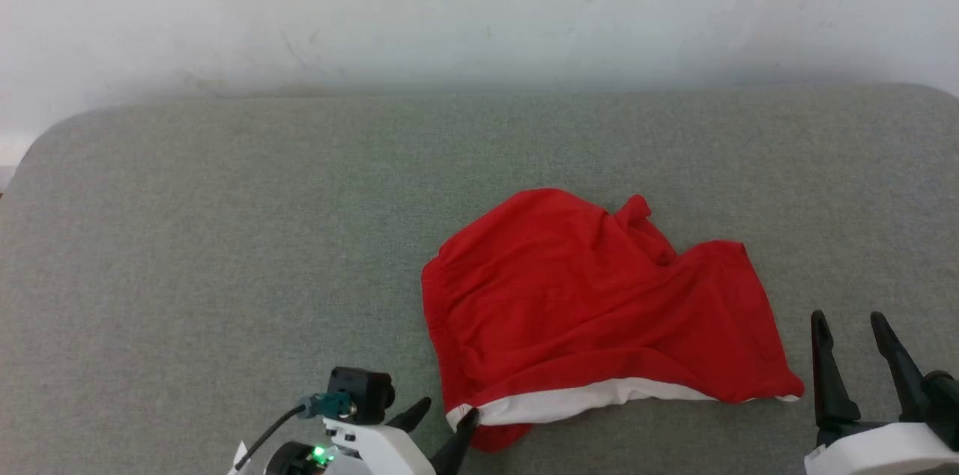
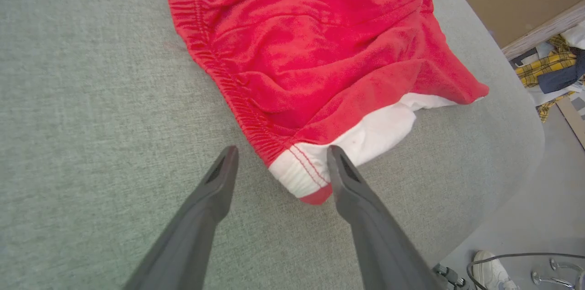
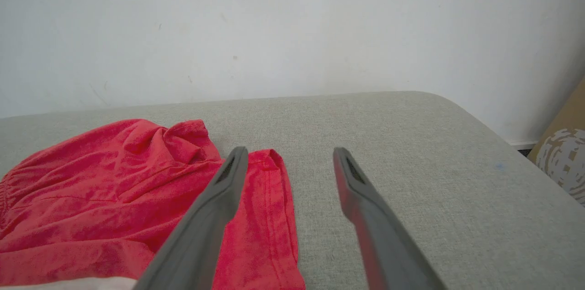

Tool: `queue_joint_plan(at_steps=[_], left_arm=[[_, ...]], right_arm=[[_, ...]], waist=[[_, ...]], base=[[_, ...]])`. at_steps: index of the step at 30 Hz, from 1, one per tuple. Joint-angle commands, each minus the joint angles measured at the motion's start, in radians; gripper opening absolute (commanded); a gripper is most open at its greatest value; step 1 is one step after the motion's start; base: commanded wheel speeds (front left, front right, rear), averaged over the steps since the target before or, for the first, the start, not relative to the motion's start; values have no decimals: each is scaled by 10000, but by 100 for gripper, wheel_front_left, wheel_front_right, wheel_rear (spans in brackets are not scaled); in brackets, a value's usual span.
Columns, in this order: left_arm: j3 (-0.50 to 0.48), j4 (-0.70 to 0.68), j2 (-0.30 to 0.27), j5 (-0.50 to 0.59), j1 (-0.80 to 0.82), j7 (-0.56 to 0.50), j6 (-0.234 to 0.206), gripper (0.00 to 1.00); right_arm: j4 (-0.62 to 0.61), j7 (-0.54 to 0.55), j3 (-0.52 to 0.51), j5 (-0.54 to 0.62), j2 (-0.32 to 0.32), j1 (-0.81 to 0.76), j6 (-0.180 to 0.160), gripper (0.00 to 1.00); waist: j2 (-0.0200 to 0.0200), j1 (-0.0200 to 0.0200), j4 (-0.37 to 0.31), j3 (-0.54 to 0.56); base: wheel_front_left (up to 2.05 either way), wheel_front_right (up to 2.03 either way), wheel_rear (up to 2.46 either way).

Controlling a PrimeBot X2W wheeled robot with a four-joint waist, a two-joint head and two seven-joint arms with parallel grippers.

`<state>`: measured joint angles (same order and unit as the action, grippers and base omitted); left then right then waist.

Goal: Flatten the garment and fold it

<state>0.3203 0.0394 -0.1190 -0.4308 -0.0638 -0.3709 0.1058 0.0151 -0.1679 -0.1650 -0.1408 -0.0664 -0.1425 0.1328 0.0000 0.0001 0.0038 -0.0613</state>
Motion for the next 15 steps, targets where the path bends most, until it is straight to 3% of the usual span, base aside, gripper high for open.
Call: queue_joint_plan(at_steps=[1,7,15], left_arm=[[-21,-64,-75,48,-72,-25,-65,100],[46,-217,-89,91,-101,-614,-427,100],[333,-61,54,-108,-123,-981,-452,100]], right_arm=[[11,-22,-29,65,31,142,-21,100],[238,-103,-4,66,73,314,-21,100],[533,-177,76,84,100,504,-21,100]], waist=[[0,-1,-45,-116],[0,-1,-74,-332],[0,-1,-63,-466]], base=[[0,0,0],[0,0,0],[0,0,0]])
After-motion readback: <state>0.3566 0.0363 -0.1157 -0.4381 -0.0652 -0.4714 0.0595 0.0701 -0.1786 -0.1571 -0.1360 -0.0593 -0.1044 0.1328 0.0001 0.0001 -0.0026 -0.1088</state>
